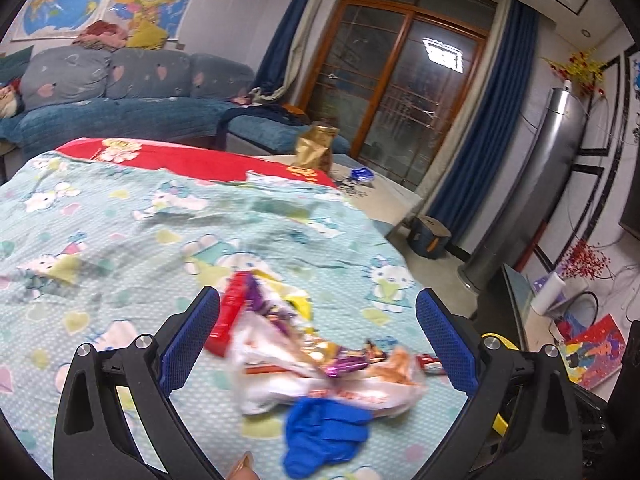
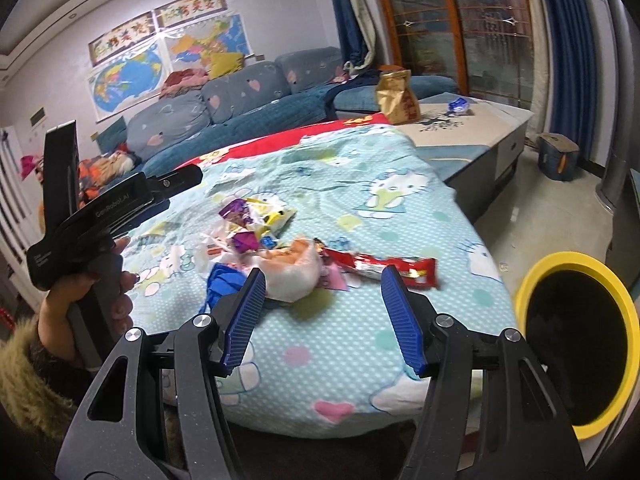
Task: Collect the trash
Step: 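Move both open grippers back to the trash pile on the bed, then grasp the white plastic bag with the right gripper while the left gripper grasps a candy wrapper, then lift the white bag and candy wrapper off the bed with both grippers, then carry the white bag and candy wrapper in both grippers over the yellow bin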
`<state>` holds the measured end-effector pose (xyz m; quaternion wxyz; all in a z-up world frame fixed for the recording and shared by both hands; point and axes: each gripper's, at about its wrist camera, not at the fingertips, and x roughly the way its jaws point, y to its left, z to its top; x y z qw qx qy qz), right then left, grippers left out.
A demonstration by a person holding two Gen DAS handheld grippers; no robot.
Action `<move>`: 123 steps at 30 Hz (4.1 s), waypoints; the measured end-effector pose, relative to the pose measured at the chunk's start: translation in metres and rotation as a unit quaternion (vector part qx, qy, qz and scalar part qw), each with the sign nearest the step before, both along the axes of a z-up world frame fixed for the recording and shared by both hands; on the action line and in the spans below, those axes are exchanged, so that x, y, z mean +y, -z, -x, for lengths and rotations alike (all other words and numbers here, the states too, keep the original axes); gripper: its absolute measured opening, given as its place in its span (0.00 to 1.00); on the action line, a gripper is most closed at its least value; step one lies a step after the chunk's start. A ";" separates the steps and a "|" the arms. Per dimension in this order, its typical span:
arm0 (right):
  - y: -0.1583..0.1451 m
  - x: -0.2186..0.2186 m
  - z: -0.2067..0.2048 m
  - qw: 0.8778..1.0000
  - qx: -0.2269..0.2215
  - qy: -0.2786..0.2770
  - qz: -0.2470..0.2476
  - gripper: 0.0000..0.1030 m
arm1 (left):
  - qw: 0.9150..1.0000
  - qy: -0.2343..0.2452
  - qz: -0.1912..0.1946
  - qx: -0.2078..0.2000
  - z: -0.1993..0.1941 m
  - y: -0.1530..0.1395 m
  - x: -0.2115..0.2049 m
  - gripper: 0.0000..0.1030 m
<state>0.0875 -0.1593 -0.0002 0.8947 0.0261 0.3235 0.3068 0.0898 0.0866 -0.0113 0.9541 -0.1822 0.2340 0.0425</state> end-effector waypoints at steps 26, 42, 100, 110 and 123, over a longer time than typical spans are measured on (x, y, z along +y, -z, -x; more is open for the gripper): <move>0.038 0.060 -0.031 0.998 0.052 -0.035 0.013 0.51 | 0.991 0.110 0.033 0.067 -0.014 0.027 0.004 0.63; 0.051 0.061 -0.037 0.997 0.061 -0.047 -0.008 0.28 | 0.983 0.111 0.015 0.144 -0.054 0.053 -0.019 0.33; -0.020 -0.095 -0.042 0.984 -0.053 0.151 -0.083 0.14 | 0.980 0.192 0.032 -0.045 -0.006 -0.071 -0.085 0.09; -0.016 -0.121 -0.035 0.977 -0.059 0.186 -0.082 0.14 | 0.973 0.229 0.019 -0.032 -0.015 -0.059 -0.119 0.09; -0.008 -0.164 -0.038 0.965 -0.054 0.241 -0.093 0.14 | 0.964 0.265 0.006 -0.025 -0.024 -0.051 -0.158 0.09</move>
